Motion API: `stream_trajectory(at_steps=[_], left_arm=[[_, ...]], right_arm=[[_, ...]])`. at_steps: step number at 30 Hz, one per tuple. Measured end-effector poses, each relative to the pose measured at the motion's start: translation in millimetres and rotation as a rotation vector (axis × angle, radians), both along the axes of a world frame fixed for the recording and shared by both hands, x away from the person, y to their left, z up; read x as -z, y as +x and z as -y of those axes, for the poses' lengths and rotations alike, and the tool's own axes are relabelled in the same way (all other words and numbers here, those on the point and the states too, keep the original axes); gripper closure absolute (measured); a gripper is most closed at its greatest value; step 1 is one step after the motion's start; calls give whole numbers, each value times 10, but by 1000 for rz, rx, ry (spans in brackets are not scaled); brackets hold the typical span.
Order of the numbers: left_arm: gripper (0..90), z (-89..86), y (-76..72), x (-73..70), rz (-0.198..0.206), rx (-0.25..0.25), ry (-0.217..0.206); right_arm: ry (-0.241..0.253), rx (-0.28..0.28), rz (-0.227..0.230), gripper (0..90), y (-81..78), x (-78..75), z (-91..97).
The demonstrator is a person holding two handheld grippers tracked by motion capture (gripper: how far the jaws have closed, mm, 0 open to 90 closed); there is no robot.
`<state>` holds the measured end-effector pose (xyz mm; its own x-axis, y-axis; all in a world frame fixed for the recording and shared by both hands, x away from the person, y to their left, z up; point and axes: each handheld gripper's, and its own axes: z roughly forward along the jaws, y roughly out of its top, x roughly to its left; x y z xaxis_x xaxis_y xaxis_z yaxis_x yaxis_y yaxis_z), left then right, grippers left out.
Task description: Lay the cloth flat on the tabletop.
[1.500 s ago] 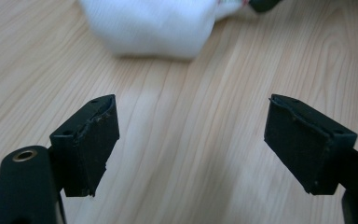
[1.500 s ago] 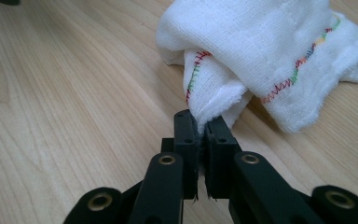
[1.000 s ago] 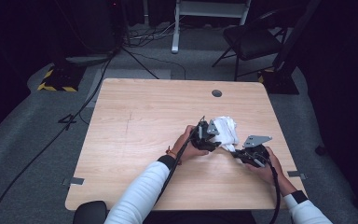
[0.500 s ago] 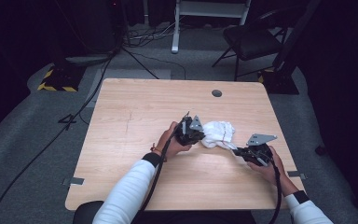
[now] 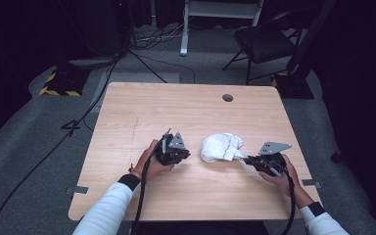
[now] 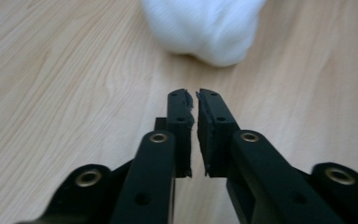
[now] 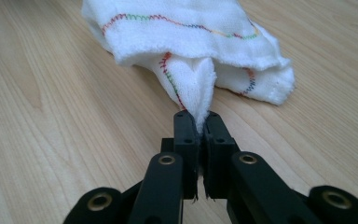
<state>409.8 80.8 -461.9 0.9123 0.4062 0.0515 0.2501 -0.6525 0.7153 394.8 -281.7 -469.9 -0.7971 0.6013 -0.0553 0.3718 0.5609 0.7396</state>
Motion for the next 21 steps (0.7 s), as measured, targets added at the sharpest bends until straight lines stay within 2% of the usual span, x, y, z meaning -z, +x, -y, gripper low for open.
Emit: stream_trajectory(at_steps=[4,6,9,11,13,15,16,17,18,19,20,21], left_arm=[[578,263,-96,-37,25,30,-18],[433,463,-126,-68,53,28,-8],[293,726,-141,-102,111,42,-14],[255,903,-114,-97,95,67,-9],[242,1054,-88,-68,106,68,7],[253,1177,-59,-14,130,67,64],[309,1213,-44,16,151,59,94],[415,1224,-23,34,170,53,115],[510,1208,1,36,165,63,120],[642,1178,22,29,171,71,118],[730,1125,46,5,175,60,103],[778,1069,71,-23,162,55,83]], right_arm=[[2,-14,9,859,-20,-25,-52],[2,-19,8,860,-22,-25,-68],[1,-24,10,860,-25,-26,-83],[5,-26,11,859,-22,-26,-85],[3,-28,12,859,-24,-23,-89],[4,-30,13,859,-29,-23,-93],[4,-33,16,859,-32,-25,-94],[3,-33,19,859,-34,-28,-94],[2,-33,19,859,-36,-30,-94],[1,-34,21,859,-36,-30,-93],[1,-32,22,859,-35,-34,-89],[4,-30,25,859,-33,-39,-82]])
